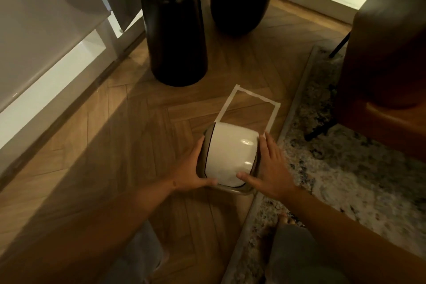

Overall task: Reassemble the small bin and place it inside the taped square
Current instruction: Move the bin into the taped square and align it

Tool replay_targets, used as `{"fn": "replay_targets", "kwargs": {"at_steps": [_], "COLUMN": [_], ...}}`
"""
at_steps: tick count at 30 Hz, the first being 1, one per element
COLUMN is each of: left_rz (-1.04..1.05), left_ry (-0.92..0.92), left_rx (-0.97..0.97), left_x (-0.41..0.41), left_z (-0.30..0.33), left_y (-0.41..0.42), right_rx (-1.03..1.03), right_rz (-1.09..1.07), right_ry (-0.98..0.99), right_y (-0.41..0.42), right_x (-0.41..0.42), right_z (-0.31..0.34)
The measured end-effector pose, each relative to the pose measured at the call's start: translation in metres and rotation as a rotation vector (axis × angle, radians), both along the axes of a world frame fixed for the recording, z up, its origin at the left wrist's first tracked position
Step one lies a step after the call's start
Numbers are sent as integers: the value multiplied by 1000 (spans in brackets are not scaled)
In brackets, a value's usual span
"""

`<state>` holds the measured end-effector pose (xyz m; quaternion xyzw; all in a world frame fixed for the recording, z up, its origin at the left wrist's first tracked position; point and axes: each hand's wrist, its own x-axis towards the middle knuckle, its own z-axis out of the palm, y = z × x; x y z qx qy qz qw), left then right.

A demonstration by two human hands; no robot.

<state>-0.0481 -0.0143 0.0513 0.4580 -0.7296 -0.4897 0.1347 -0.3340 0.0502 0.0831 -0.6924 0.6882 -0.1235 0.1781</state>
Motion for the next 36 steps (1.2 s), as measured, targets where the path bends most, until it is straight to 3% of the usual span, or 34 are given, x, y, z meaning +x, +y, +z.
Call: {"fn": "replay_targets", "kwargs": {"at_steps": [8,13,16,36], "left_rz": [10,4,-7,15], "left_ry": [-39,-44,-61,45], "left_rx": [11,67,122,143], "left_x": [3,4,3,-34], "left_z": [-17,-24,-26,-47], "left_y": [8,-2,-15,-72], "right_rx": [223,144,120,-12], "right_rz": [-97,-131,-181,-246], "right_ry": [-193,-489,-572,-686], "right_y": [47,53,53,-1], "right_x": [5,21,30,7], "right_z": [-46,-55,-55,-71]}}
